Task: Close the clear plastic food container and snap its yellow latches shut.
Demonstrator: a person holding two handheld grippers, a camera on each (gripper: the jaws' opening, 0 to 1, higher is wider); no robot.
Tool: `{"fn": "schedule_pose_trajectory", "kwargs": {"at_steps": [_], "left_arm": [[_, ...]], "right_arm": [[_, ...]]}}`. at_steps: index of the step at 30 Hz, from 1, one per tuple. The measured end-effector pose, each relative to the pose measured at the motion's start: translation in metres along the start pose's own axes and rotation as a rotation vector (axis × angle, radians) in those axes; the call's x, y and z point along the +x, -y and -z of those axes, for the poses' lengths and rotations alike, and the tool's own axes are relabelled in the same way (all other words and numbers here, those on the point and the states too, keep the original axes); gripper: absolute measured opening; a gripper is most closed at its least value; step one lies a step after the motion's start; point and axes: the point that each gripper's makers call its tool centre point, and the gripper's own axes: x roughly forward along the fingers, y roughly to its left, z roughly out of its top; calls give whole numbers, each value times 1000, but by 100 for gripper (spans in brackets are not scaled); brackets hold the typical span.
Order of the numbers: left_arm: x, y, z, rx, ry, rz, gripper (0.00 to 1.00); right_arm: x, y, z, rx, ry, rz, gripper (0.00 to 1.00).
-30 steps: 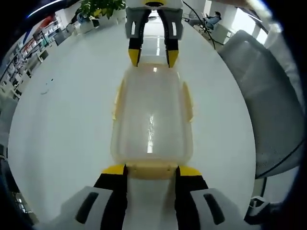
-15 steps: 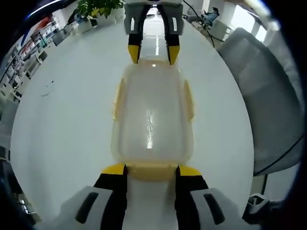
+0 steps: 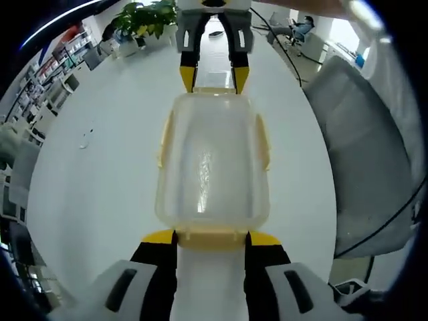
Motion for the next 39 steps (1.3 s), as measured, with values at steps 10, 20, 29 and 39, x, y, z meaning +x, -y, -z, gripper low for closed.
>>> {"fn": "schedule_pose_trajectory", "kwargs": {"at_steps": [10, 20, 29, 39], "left_arm": [[10, 5, -55, 10, 16, -12, 33], [37, 13, -113, 45, 29, 9, 33], [56, 14, -147, 49, 38, 32, 33], [77, 16, -175, 64, 23, 58, 33]], "right_arm": [[-40, -7, 40, 0, 14, 27, 35], [-65, -20, 97, 37, 0, 24, 35], [-81, -21, 133, 54, 0, 20, 35], [-88, -26, 166, 78, -19, 13, 36]]}}
